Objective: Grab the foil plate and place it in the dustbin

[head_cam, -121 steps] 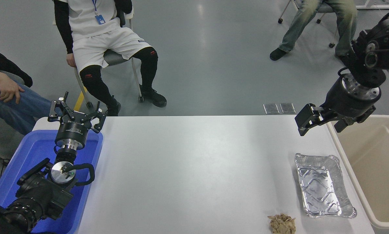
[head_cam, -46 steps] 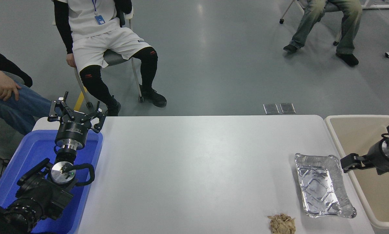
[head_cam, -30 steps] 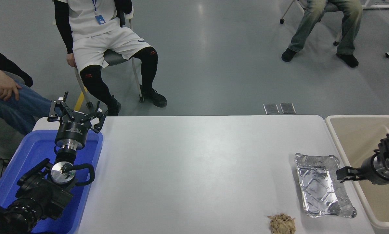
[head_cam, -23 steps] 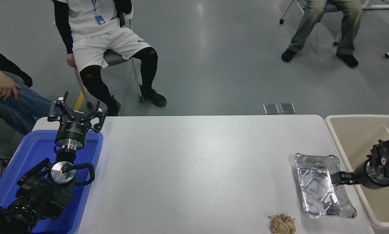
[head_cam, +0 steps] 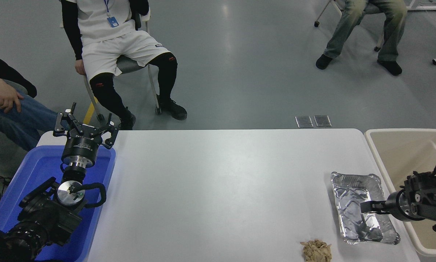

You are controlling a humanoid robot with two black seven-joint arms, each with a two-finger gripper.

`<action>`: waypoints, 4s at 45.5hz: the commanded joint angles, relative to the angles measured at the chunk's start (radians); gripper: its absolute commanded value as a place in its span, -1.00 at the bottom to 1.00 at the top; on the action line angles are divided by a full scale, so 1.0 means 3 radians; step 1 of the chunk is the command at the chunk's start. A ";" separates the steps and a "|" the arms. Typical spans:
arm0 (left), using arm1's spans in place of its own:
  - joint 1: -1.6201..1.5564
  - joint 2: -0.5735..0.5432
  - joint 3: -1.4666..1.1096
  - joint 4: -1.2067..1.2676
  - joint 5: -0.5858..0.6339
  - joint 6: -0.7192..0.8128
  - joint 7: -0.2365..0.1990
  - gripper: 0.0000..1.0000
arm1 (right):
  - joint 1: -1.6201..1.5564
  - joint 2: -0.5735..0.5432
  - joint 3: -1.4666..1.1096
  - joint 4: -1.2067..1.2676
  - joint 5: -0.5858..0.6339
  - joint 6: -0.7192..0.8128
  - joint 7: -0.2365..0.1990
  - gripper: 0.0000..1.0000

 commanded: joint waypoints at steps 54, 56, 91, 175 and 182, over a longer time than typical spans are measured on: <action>0.0000 -0.0004 0.0000 0.0000 0.0000 0.0000 0.0000 0.98 | 0.0113 -0.0423 0.0167 0.0358 0.0358 -0.0129 -0.0019 -1.00; 0.0000 -0.0004 0.0000 0.0000 0.0005 0.0000 0.0000 0.98 | 0.0179 -0.0495 0.0167 0.0435 0.0358 -0.0062 -0.0014 -1.00; 0.0000 0.0001 0.0005 0.0000 0.0005 0.0000 0.0000 0.98 | 0.2454 -0.1507 0.0095 0.1442 0.0138 0.1891 -0.0269 -1.00; 0.0000 0.0001 0.0005 0.0000 0.0005 0.0000 0.0000 0.98 | 0.3836 -0.2223 -0.1173 0.0871 -0.0138 0.2106 -0.0428 -1.00; 0.0000 0.0001 0.0005 0.0000 0.0005 0.0000 0.0005 0.98 | 0.3432 -0.2239 -0.1040 0.0461 -0.0082 0.2106 -0.0423 -1.00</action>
